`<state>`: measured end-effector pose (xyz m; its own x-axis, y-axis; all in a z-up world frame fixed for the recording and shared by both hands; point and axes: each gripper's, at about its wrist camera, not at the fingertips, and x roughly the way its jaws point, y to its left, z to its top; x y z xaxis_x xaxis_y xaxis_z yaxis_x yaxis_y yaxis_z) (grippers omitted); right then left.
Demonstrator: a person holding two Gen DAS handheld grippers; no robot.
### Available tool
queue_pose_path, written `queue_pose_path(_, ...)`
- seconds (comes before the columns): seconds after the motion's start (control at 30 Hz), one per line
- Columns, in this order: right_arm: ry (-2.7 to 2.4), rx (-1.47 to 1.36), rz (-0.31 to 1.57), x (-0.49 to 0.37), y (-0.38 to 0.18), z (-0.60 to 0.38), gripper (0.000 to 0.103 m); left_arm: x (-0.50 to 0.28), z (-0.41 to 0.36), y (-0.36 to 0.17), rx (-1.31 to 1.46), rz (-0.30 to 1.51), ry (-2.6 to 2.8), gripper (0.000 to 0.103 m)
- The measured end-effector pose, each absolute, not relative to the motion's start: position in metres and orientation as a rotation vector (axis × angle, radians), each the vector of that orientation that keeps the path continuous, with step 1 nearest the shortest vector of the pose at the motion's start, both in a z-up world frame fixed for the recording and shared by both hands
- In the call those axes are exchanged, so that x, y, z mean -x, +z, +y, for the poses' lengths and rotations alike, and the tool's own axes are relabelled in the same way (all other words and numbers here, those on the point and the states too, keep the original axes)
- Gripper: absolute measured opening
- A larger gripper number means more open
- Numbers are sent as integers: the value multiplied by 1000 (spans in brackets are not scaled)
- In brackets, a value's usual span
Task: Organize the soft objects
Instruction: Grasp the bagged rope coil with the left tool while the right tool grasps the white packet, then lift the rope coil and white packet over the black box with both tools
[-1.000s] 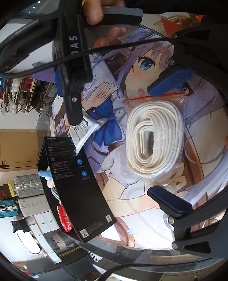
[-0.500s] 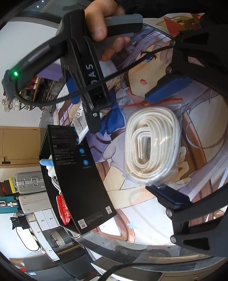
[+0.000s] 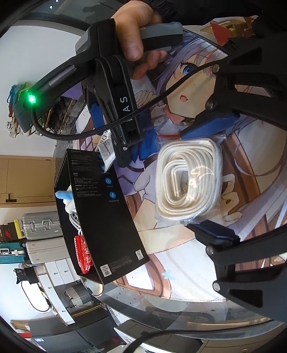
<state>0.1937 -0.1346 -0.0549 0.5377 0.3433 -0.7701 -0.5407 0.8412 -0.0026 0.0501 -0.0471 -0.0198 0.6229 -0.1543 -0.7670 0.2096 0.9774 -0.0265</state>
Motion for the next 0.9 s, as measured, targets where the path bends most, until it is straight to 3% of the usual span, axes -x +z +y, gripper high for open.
queue_pose_path(0.4, 548, 228, 831, -184, -53, -146, 61, -49, -37, -15, -49, 864, -177, 64)
queue_pose_path(0.9, 544, 190, 786, -164, -43, -169, 59, -50, -15, -6, -14, 825, -119, 64)
